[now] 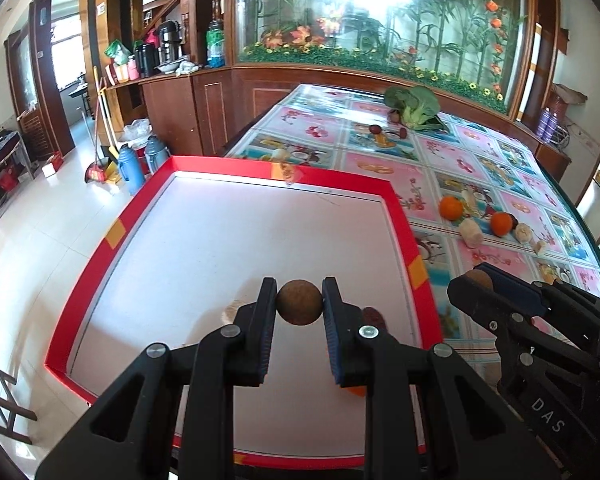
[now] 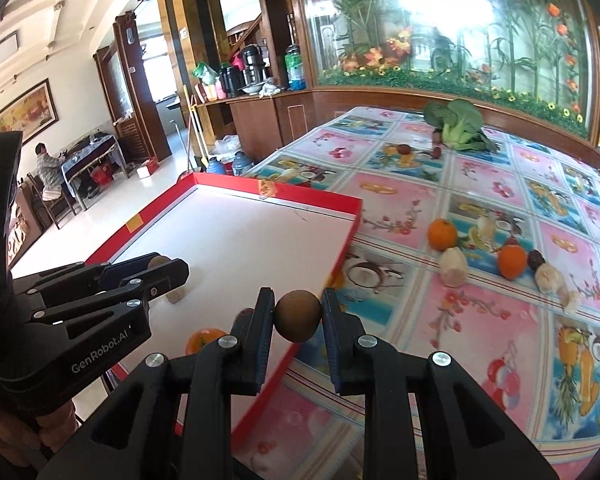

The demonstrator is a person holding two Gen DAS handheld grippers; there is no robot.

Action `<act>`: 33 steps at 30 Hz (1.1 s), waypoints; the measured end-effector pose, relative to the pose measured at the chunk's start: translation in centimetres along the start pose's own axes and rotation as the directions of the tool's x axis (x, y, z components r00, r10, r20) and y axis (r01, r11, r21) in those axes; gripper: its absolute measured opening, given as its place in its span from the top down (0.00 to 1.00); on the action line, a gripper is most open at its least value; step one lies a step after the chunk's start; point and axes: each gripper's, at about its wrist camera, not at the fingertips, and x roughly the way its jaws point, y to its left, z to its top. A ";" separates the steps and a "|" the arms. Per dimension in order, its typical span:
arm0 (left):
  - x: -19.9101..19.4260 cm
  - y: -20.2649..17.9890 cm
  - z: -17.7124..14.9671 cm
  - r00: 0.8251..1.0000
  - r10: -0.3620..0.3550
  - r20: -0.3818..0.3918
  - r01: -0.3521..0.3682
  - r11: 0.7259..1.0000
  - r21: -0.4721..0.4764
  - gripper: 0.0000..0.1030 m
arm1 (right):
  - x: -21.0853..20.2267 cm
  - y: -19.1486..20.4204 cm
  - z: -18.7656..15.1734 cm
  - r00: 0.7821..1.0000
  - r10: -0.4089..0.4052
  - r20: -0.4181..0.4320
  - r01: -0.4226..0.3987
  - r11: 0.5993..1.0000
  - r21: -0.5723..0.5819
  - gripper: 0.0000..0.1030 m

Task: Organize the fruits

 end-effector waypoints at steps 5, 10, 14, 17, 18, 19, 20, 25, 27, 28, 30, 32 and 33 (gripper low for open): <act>0.3 1.4 -0.1 1.000 0.017 -0.003 -0.017 1.000 -0.023 0.76 | 1.0 1.0 -0.3 1.000 0.014 -0.020 -0.014 1.000 -0.019 0.78; 0.7 3.1 -0.5 0.999 0.046 -0.016 -0.047 0.998 -0.046 0.76 | 1.9 1.7 -0.8 0.999 0.026 -0.045 -0.027 0.999 -0.030 0.78; 1.1 4.6 -0.8 0.997 0.076 -0.026 -0.078 0.995 -0.068 0.76 | 2.7 2.2 -0.8 0.997 0.037 -0.061 -0.039 0.998 -0.039 0.78; 1.4 5.4 -0.9 0.995 0.089 -0.034 -0.092 0.993 -0.081 0.76 | 3.2 2.6 -0.8 0.996 0.048 -0.074 -0.051 0.998 -0.042 0.78; 1.4 5.4 -1.0 0.995 0.091 -0.035 -0.094 0.992 -0.082 0.76 | 3.3 2.8 -0.7 0.996 0.050 -0.070 -0.053 0.998 -0.044 0.78; 1.4 5.5 -1.1 0.995 0.092 -0.038 -0.095 0.992 -0.083 0.76 | 3.4 2.8 -0.7 0.996 0.052 -0.071 -0.055 0.997 -0.046 0.78; 1.4 5.5 -1.1 0.995 0.091 -0.040 -0.094 0.992 -0.082 0.76 | 3.4 3.0 -0.7 0.996 0.057 -0.072 -0.061 0.997 -0.050 0.78; 1.5 5.0 -1.4 0.994 0.099 -0.040 -0.101 0.993 -0.063 0.76 | 3.5 3.7 -0.7 0.996 0.057 -0.066 -0.062 0.995 -0.075 0.78; 1.5 4.9 -1.4 0.994 0.100 -0.041 -0.102 0.993 -0.059 0.76 | 3.5 3.8 -0.7 0.996 0.065 -0.065 -0.070 0.995 -0.076 0.77; 1.5 4.9 -1.4 0.994 0.103 -0.042 -0.105 0.993 -0.060 0.76 | 3.4 3.8 -0.8 0.995 0.071 -0.066 -0.076 0.994 -0.076 0.77; 1.5 4.8 -1.4 0.993 0.109 -0.045 -0.111 0.992 -0.059 0.75 | 3.4 3.5 -0.7 0.994 0.084 -0.068 -0.088 0.994 -0.067 0.76; 1.5 4.8 -1.3 0.992 0.120 -0.049 -0.123 0.991 -0.055 0.66 | 3.3 3.2 -0.6 0.992 0.112 -0.061 -0.115 0.992 -0.051 0.70; 1.5 4.8 -1.4 0.990 0.128 -0.052 -0.131 0.990 -0.058 0.52 | 3.0 3.0 -0.6 0.991 0.120 -0.050 -0.122 0.992 -0.043 0.68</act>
